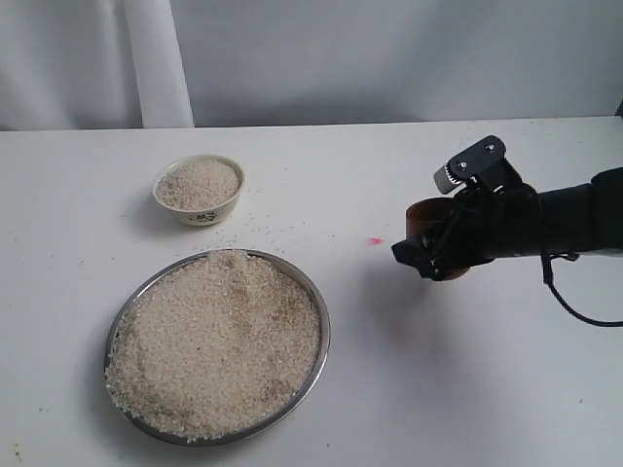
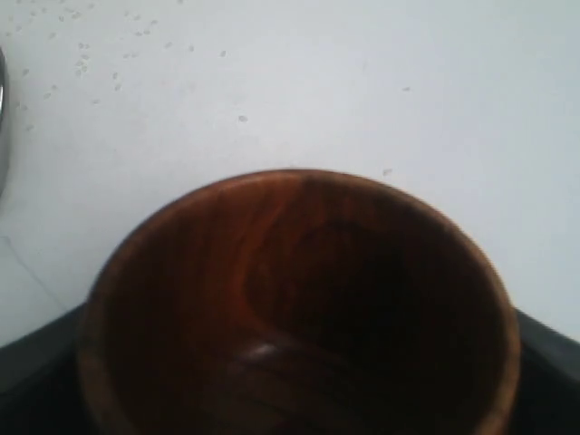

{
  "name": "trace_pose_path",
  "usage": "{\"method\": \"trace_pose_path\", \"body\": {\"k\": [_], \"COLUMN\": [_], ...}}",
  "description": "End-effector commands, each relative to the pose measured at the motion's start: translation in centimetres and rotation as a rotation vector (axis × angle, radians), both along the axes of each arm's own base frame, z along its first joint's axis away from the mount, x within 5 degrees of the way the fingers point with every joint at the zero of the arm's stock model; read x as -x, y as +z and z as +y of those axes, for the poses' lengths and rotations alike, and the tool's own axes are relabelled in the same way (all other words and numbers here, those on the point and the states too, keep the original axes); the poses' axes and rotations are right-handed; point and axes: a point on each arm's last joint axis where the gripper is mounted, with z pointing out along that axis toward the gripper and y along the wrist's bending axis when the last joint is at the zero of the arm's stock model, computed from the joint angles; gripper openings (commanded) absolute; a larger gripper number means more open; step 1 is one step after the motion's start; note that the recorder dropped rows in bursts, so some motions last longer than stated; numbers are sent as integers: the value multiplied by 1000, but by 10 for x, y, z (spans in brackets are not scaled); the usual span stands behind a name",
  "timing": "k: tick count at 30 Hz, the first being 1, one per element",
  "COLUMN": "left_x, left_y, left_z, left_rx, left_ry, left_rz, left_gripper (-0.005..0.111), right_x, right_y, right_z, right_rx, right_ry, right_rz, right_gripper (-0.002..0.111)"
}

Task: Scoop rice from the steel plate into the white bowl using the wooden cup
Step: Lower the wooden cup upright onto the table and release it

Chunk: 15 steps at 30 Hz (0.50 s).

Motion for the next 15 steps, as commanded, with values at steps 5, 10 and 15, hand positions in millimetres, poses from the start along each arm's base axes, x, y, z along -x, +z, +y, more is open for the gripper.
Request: {"method": "trace_pose_path", "body": {"k": [5, 10, 15], "left_x": [0, 0, 0], "left_y": [1, 1, 1], "left_z": [0, 0, 0], "left_rx": [3, 3, 0], "left_ry": [-5, -5, -5], "left_rz": [-15, -15, -15], "left_gripper": [0, 0, 0], "right_x": [-16, -16, -15], "right_y": [-25, -43, -50], "right_z": [6, 1, 1], "right_rx": [-42, 15, 21], "right_ry": [29, -5, -7], "right_rz": [41, 87, 106], "right_gripper": [0, 0, 0]}}
